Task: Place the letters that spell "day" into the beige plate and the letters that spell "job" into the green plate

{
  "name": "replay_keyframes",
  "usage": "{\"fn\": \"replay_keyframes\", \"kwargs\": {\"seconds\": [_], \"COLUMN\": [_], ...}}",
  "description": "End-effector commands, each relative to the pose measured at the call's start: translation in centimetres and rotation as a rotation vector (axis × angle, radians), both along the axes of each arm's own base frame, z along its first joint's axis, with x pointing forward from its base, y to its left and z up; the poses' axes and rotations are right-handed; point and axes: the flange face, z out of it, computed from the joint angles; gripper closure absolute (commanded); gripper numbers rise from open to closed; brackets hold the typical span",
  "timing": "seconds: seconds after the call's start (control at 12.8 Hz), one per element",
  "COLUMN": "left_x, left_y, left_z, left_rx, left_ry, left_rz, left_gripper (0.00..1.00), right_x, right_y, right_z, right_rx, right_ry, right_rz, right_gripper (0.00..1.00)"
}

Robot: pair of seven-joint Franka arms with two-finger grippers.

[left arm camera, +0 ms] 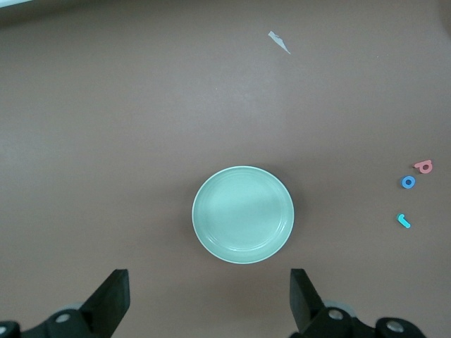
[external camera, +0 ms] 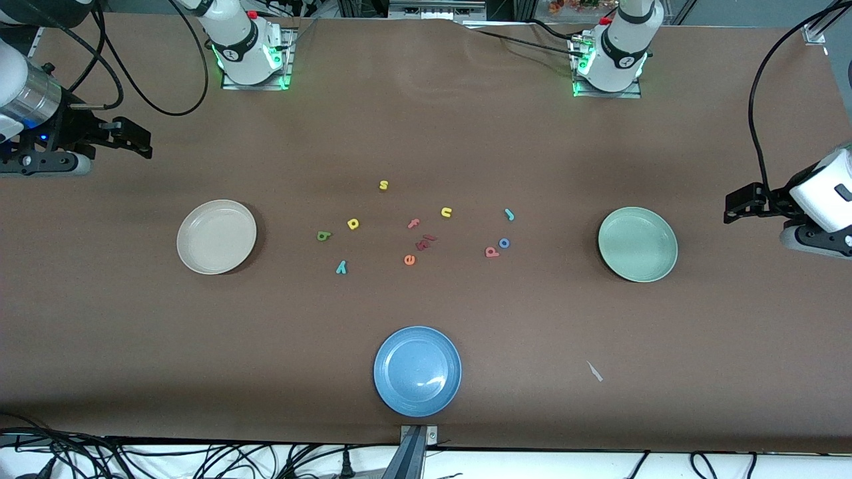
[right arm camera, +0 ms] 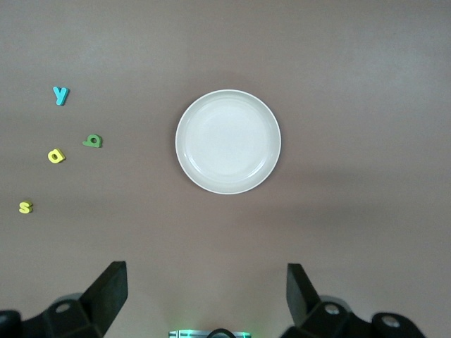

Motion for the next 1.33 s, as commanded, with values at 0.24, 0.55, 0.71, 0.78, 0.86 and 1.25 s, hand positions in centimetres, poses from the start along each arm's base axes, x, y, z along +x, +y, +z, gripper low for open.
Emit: {"fn": "replay_keyframes", "kwargs": {"seconds": [0.24, 0.55, 0.71, 0.78, 0.86, 1.25], "left_x": [-0.2, -0.1, -0.1, -0.1, -0.1, 0.0], "left_y": [-0.5, -0.6, -1.2, -1.5, -1.5, -1.5], "left_z": [0.5, 0.5, 0.4, 0.3, 0.3, 0.2], "left_rx": [-0.023, -0.024, -0.022, -0.023, -0.024, -0.026], "left_ry": [-0.006, -0.006, -0.006, -0.003, -0.003, -0.002], "left_rz": [-0.021, -0.017, -0.021, -0.024, -0.024, -0.024], "left_gripper": [0.00, 0.00, 0.00, 0.00, 0.00, 0.00], "right_x": [0.2, 0.2, 0.2, 0.2, 0.2, 0.2], "right_y": [0.0, 0.1, 0.1, 0.1, 0.1, 0.3], "right_z": [0.3, 0.0, 0.0, 0.0, 0.0, -0.2], "right_rx": [0.018, 0.011, 0.011, 0.011, 0.011, 0.010], "right_ry": [0.001, 0.007, 0.007, 0.007, 0.007, 0.013], "right_rz": [-0.011, -0.001, 0.001, -0.002, -0.002, 0.001], "right_gripper": [0.00, 0.00, 0.00, 0.00, 0.00, 0.00]}}
